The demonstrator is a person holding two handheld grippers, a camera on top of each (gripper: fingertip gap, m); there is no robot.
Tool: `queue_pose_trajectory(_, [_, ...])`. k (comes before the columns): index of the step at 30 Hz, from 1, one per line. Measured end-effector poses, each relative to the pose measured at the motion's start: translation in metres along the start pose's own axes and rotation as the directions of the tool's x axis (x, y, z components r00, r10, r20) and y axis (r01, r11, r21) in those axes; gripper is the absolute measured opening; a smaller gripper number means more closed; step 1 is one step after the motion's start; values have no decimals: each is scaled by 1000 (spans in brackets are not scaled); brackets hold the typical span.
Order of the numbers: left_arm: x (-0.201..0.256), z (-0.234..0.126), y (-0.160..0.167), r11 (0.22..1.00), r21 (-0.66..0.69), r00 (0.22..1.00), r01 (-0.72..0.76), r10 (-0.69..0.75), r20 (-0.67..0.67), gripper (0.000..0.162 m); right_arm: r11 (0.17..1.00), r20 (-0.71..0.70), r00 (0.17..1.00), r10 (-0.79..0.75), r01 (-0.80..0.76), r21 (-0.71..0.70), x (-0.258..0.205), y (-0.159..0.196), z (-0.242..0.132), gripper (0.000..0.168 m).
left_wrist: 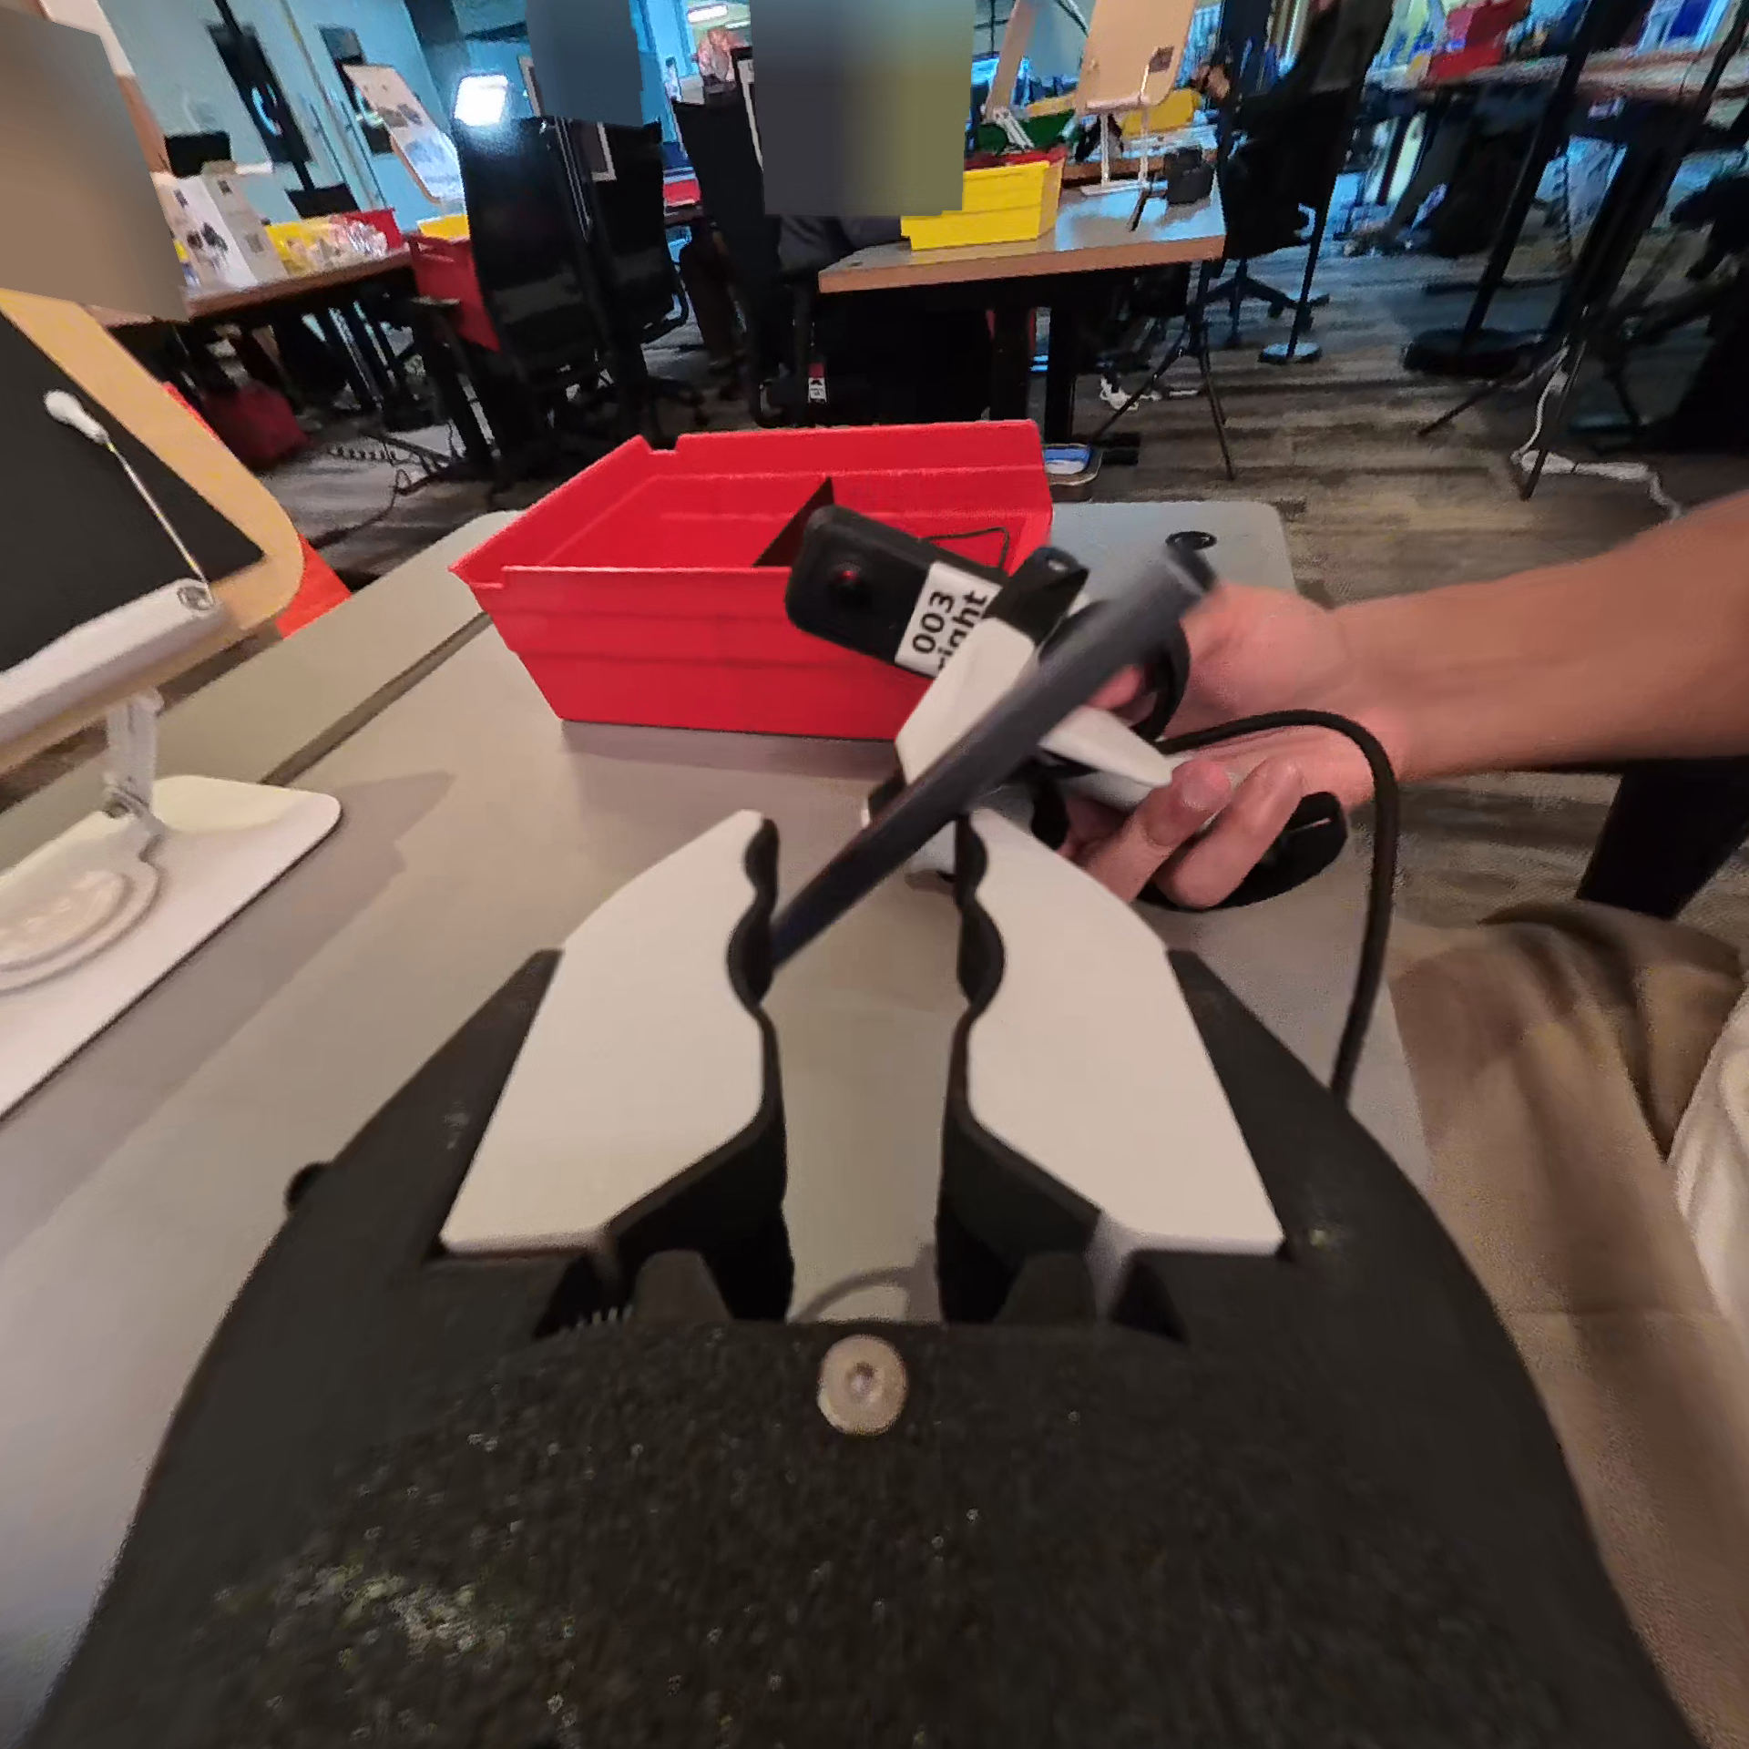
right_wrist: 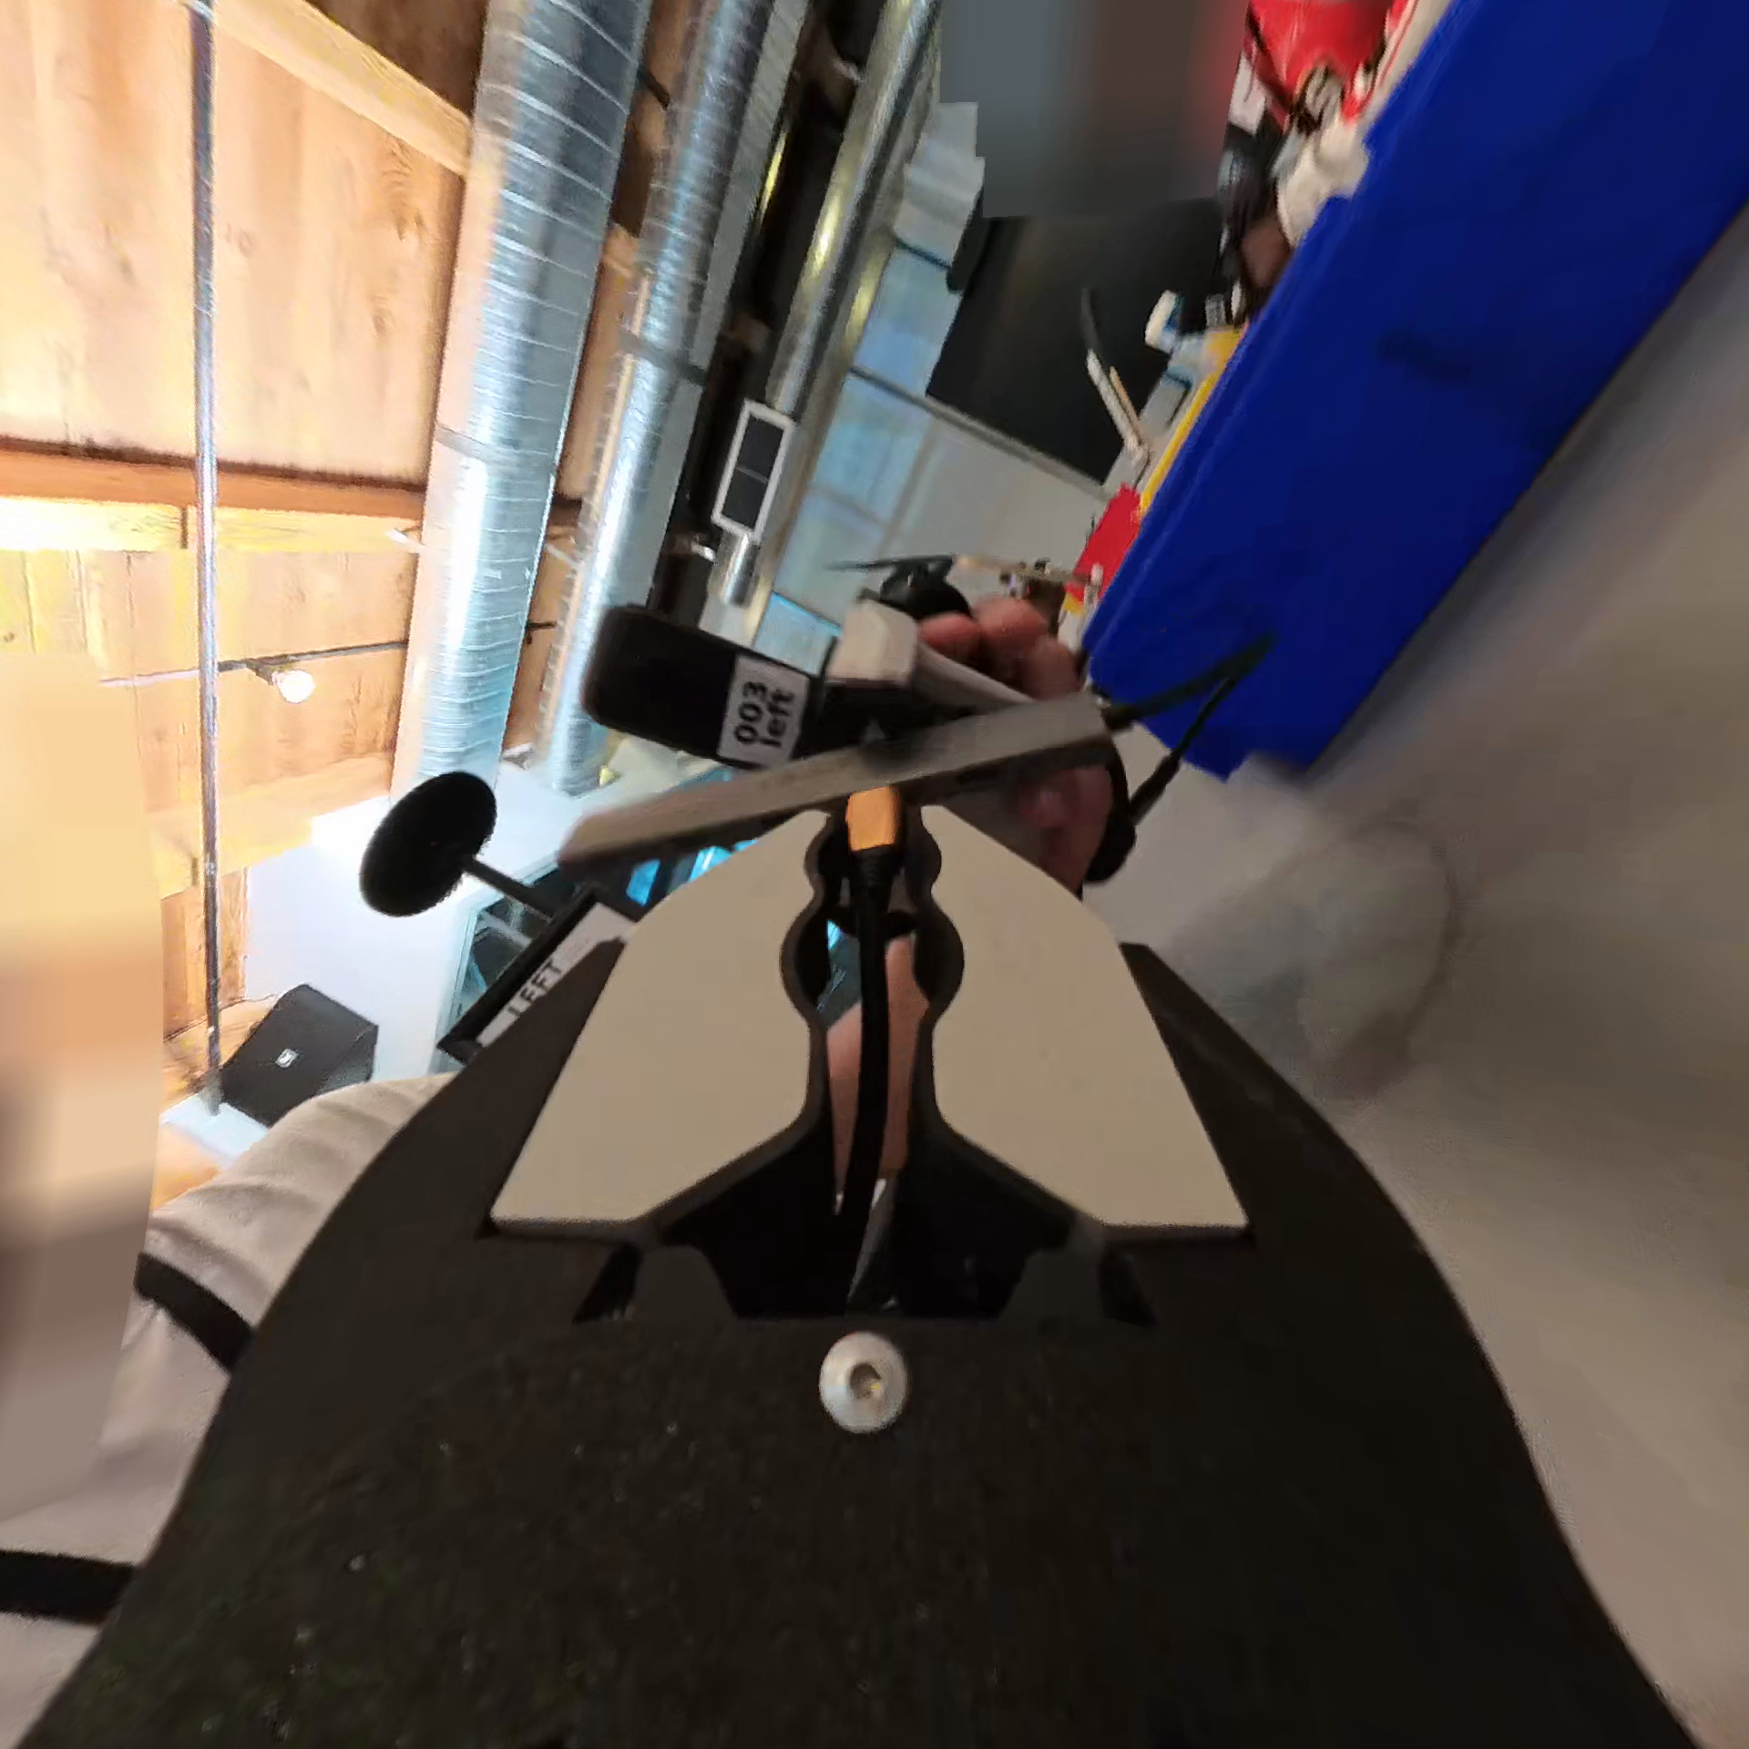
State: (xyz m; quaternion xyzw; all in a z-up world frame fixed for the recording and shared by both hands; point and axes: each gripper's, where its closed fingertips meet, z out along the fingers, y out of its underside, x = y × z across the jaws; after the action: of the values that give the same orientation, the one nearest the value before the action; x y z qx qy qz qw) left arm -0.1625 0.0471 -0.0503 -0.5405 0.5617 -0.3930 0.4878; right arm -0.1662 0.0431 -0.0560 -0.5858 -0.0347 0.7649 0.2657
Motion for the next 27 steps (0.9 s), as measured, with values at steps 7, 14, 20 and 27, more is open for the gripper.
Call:
queue_pose_trajectory(7, [1,4,15,994,-91,998,55,-58,-35,16,988,-99,988,-120,109,-112,14,6,-5,12])
queue_pose_trajectory(14, [4,6,11,905,-59,885,422,-425,-192,10,665,-286,601,-747,680,-310,15,-2,-9,15])
queue_pose_trajectory(20, [16,2,4,838,-76,775,541,-531,-343,11,626,-181,602,-778,712,-320,1,10,-7,7])
queue_pose_trajectory(27, [25,3,-5,892,-12,841,451,-429,-330,10,799,-91,806,-584,551,-242,-11,13,-5,7])
